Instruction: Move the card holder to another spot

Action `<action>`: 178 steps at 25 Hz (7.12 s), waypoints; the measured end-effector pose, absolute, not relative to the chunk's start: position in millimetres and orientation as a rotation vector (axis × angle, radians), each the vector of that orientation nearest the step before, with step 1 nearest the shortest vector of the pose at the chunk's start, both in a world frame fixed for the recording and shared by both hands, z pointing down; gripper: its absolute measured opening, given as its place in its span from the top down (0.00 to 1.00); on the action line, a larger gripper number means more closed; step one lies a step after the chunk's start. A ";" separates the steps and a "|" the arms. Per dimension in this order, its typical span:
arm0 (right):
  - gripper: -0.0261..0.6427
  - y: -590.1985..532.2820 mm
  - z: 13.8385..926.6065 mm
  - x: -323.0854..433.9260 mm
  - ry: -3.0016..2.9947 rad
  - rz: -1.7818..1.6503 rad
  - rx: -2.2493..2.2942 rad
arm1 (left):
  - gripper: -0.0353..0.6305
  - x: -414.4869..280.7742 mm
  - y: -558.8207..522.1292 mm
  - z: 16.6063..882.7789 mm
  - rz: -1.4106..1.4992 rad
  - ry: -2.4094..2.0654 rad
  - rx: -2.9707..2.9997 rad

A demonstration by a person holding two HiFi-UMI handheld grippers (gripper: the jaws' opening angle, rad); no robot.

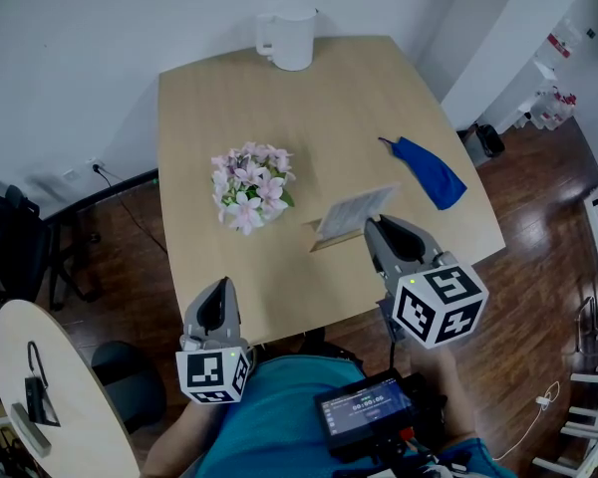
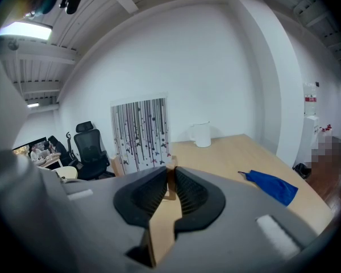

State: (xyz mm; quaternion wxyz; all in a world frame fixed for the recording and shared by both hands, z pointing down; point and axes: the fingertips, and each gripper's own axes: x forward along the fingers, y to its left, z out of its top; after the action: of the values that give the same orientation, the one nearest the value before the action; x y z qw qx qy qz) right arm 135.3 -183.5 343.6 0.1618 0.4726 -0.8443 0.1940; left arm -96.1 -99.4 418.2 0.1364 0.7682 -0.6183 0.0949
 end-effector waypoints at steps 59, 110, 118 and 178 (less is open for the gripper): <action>0.91 -146.3 598.3 -145.5 -2.318 0.419 0.911 | 0.92 -288.2 -7.7 444.9 0.366 -2.090 1.843; 0.97 30.0 332.5 107.6 -2.515 0.202 1.607 | 0.92 -64.5 59.3 343.0 0.177 -1.713 2.427; 0.97 96.0 340.4 142.4 -2.545 0.221 1.585 | 0.92 -32.7 126.4 343.1 0.231 -1.749 2.392; 0.98 278.6 347.8 88.4 -2.414 0.322 1.731 | 0.92 -55.9 265.3 352.7 0.254 -1.529 2.611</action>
State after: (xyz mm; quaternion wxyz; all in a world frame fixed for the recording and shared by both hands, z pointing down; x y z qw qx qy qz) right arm 88.4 278.6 347.8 0.0769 0.5775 -0.8056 0.1076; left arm -55.9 265.3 352.7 0.0527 0.8587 -0.5029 0.0834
